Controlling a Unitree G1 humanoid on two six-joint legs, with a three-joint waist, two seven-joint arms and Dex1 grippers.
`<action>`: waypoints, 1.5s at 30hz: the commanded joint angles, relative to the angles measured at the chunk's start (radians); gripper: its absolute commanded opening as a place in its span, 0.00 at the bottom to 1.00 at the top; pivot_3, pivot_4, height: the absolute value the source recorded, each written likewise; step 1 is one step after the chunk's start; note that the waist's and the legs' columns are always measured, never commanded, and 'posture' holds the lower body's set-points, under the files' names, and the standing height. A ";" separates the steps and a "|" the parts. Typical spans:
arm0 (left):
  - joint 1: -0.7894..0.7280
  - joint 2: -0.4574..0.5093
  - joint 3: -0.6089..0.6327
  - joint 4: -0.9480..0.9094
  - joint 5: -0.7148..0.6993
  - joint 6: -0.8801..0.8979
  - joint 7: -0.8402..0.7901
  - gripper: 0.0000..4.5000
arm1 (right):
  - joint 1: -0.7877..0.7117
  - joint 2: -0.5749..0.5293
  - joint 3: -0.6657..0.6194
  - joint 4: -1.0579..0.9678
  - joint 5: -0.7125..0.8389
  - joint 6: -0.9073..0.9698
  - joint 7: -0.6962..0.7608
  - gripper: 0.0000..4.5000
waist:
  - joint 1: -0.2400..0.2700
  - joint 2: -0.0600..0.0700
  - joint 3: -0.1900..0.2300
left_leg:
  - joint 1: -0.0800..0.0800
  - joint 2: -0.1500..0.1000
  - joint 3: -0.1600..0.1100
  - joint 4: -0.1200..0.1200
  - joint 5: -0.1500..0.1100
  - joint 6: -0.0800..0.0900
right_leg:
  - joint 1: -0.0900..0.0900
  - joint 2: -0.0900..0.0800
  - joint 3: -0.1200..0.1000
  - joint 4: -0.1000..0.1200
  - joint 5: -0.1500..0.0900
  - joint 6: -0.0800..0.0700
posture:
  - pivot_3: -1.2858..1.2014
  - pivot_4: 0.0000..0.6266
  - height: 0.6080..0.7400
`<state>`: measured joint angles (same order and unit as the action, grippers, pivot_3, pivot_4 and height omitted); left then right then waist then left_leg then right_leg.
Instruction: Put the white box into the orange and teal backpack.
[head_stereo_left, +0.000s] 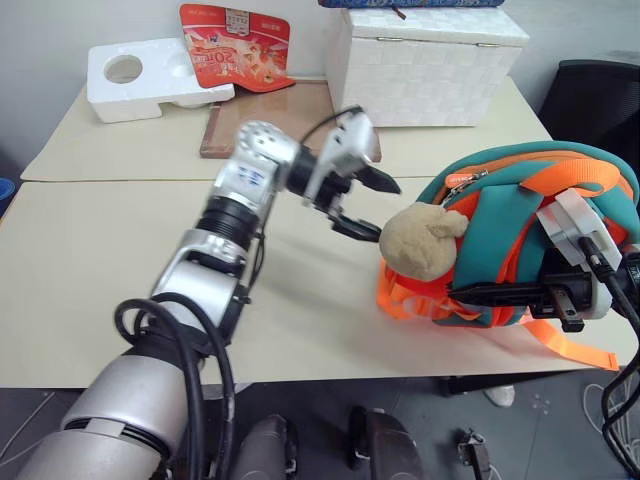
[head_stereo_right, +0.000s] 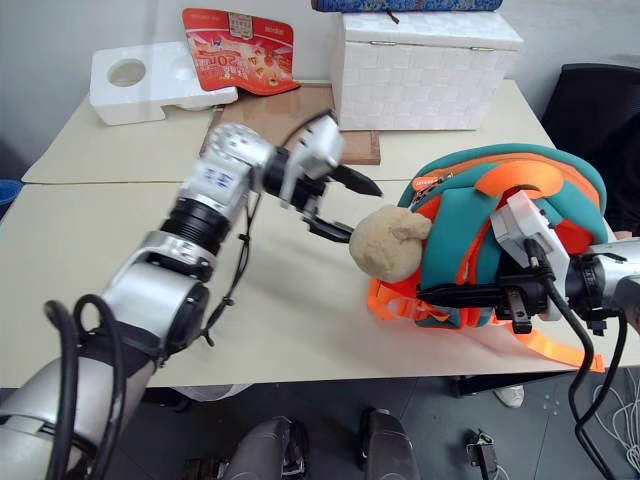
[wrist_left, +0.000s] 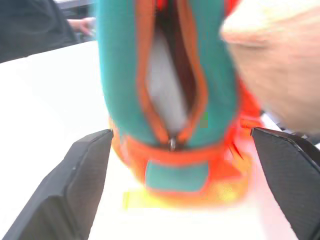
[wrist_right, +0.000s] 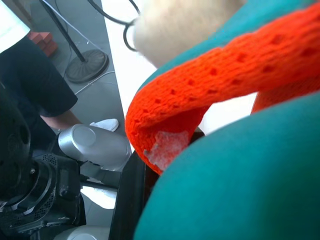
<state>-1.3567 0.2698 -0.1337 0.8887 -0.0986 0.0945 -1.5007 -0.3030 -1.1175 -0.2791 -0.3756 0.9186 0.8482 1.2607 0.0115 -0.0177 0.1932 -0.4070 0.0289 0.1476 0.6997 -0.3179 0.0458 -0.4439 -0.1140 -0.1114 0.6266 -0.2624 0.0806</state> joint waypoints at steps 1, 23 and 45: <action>0.017 0.084 0.050 -0.143 -0.081 0.123 -0.060 1.00 | -0.003 0.009 0.002 0.012 -0.006 -0.019 0.006 0.00 | 0.000 0.000 0.000 | 0.000 0.000 0.000 0.000 0.000 0.000 | 0.000 0.000 0.000 0.000 0.000 0.000 | 0.52 0.24 1.00; 0.135 -0.048 -0.057 -0.393 -0.075 0.233 0.342 0.96 | 0.058 0.052 -0.039 -0.039 0.042 -0.009 -0.050 0.00 | 0.011 0.001 0.000 | 0.003 0.000 0.000 0.001 0.000 0.000 | 0.004 0.000 0.002 -0.001 0.001 0.002 | 0.52 0.24 1.00; 0.118 0.152 -0.164 -0.089 0.173 -0.266 0.289 0.27 | 0.177 0.108 -0.139 -0.038 0.026 -0.056 -0.158 0.00 | 0.012 0.001 0.000 | 0.003 -0.001 0.000 0.000 0.000 0.001 | 0.003 0.000 0.002 -0.001 0.001 0.002 | 0.52 0.24 1.00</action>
<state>-1.2661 0.4151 -0.2682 0.8061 0.0365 -0.1079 -1.2135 -0.1375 -1.0141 -0.3723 -0.4033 0.9498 0.8109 1.1129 0.0234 -0.0171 0.1927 -0.4046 0.0280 0.1480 0.7001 -0.3179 0.0469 -0.4409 -0.1145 -0.1098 0.6258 -0.2613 0.0825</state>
